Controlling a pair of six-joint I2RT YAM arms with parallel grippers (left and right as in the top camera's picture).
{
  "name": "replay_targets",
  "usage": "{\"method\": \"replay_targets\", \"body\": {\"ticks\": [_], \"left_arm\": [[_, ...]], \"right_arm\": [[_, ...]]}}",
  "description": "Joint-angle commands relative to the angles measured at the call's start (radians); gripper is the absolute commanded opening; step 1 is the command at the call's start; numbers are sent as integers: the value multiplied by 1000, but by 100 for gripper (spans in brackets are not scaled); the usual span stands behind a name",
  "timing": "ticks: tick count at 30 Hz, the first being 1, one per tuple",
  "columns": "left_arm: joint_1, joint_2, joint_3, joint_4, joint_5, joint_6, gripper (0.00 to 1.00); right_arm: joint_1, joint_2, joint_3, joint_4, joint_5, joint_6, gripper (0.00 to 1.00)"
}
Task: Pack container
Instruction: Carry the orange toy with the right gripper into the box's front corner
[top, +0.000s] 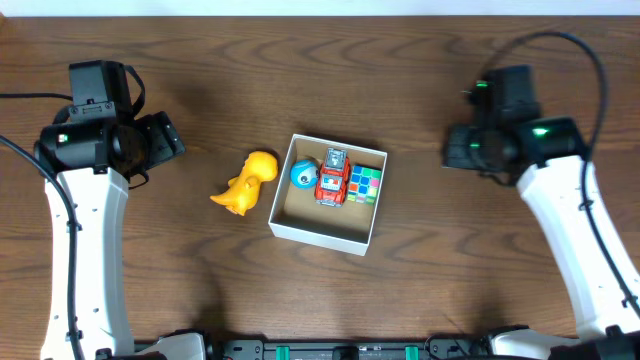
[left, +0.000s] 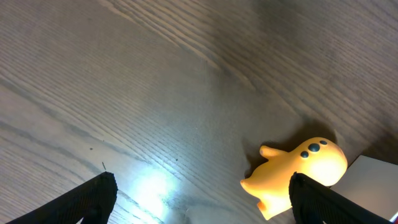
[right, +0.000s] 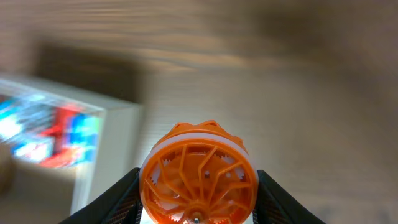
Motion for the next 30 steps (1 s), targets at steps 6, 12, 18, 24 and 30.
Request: {"method": "replay_targets", "body": {"ticks": [6, 12, 18, 24, 30], "left_arm": [[-2, 6, -5, -2, -1, 14, 90], [-2, 6, -5, -2, -1, 13, 90], [-2, 6, -5, -2, -1, 13, 90], [-2, 6, -5, -2, -1, 13, 90], [-2, 6, -5, -2, -1, 14, 91]], "right_arm": [[284, 7, 25, -24, -12, -92, 1], [428, 66, 25, -11, -11, -137, 1], [479, 160, 24, -21, -14, -136, 1], [511, 273, 24, -24, -48, -136, 1], [517, 353, 24, -44, -56, -136, 14]]}}
